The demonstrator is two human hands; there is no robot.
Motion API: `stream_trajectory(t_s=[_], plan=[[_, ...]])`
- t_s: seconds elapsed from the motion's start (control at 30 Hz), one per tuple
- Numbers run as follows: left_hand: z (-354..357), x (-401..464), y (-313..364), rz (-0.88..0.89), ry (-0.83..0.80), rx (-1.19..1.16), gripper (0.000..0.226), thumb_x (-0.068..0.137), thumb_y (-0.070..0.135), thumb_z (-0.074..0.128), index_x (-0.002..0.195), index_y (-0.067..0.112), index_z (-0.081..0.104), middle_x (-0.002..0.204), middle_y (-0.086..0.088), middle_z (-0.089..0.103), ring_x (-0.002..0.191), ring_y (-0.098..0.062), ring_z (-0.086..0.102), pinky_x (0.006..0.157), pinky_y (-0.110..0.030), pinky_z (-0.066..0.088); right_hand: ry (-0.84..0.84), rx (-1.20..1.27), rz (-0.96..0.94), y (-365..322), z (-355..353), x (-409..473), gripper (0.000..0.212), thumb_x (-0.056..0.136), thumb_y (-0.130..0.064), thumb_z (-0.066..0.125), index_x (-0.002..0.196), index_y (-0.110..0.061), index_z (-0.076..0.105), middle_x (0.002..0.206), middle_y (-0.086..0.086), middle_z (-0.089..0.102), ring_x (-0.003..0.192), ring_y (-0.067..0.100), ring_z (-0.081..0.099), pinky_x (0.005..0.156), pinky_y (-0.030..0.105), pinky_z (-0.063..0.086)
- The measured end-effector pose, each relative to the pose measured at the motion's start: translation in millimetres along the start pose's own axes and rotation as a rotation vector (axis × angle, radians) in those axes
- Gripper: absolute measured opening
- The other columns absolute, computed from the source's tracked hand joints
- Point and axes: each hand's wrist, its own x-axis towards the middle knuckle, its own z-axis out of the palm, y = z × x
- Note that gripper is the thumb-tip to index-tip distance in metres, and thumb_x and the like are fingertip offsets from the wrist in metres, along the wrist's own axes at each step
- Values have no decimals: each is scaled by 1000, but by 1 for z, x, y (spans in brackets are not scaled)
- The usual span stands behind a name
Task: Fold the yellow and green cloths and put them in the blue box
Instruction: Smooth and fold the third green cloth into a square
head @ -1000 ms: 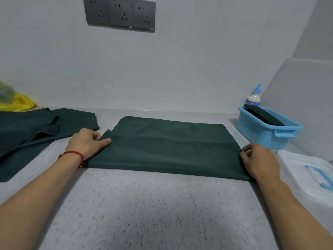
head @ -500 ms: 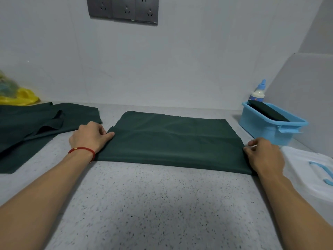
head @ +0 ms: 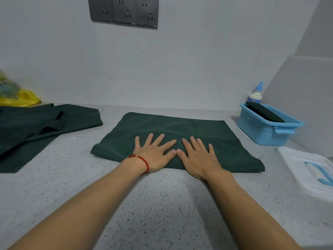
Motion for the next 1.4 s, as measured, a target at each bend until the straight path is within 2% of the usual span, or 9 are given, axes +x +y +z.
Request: stream_trajectory(t_s=[0.07, 0.27, 0.43, 0.9, 1.0, 1.07, 1.13, 1.27, 1.4], plan=[[10, 4, -1, -8, -1, 10, 57, 93, 77, 4, 149, 66, -5, 168, 15, -10, 156, -25, -13, 117, -68, -12, -62, -20, 28, 9, 8, 2, 70, 102, -66, 10, 163, -34, 0, 171, -4, -7, 157, 18, -10, 125, 55, -8], [12, 8, -14, -79, 13, 30, 69, 78, 90, 0, 144, 71, -9, 167, 19, -11, 155, -30, -14, 115, -68, -14, -64, -10, 143, 42, -1, 3, 81, 93, -79, 8, 162, -38, -1, 171, -6, -10, 157, 17, -11, 125, 50, -7], [-2, 3, -81, -300, 51, -11, 61, 93, 75, 7, 151, 63, -5, 169, 11, -8, 156, -27, -8, 122, -59, -6, -45, -62, 322, 113, -15, -12, 81, 96, -75, 7, 163, -30, -3, 171, 3, -8, 158, 20, -6, 127, 46, 1], [15, -89, -64, -354, 41, -31, 66, 91, 78, 5, 152, 59, -9, 169, 0, -14, 155, -33, -13, 122, -58, -7, -101, -85, 266, 113, -15, -92, 81, 97, -73, 6, 163, -27, -8, 171, 5, -10, 157, 22, -9, 127, 45, -1], [4, -83, -70, -354, 86, -82, 71, 92, 78, 14, 155, 54, -9, 168, 2, -20, 155, -30, -13, 119, -62, -3, -29, -88, 236, 114, -32, -86, 79, 99, -70, 12, 164, -23, 12, 171, 3, 9, 157, 23, 5, 125, 45, 8], [-9, -64, -78, -309, 186, -26, 67, 99, 68, 21, 159, 46, 0, 169, 1, -12, 156, -25, -8, 119, -63, 1, 172, -99, 194, 116, -47, -68, 66, 103, -57, 21, 148, -15, 45, 156, 9, 43, 144, 29, 36, 119, 47, 28], [-26, -38, -86, -259, 246, -25, 59, 105, 51, 25, 160, 33, 16, 169, -3, 6, 156, -23, 5, 122, -59, 8, 296, -24, 178, 117, -61, -45, 47, 105, -41, 35, 129, -10, 60, 132, 17, 63, 121, 36, 55, 102, 48, 45], [-45, 22, -106, -221, 239, -114, 47, 107, 24, 32, 152, 13, 40, 158, -9, 37, 146, -27, 33, 119, -48, 29, 242, 36, 180, 128, -64, 19, 39, 105, -20, 38, 138, -17, 59, 135, 19, 61, 123, 39, 56, 103, 49, 47], [-39, 57, -119, -173, 176, -126, 56, 103, 7, 39, 157, 18, 31, 164, -4, 29, 149, -26, 30, 120, -45, 27, 131, 15, 140, 138, -53, 69, 51, 102, -6, 38, 150, -21, 47, 151, 9, 51, 134, 32, 50, 111, 44, 41]])
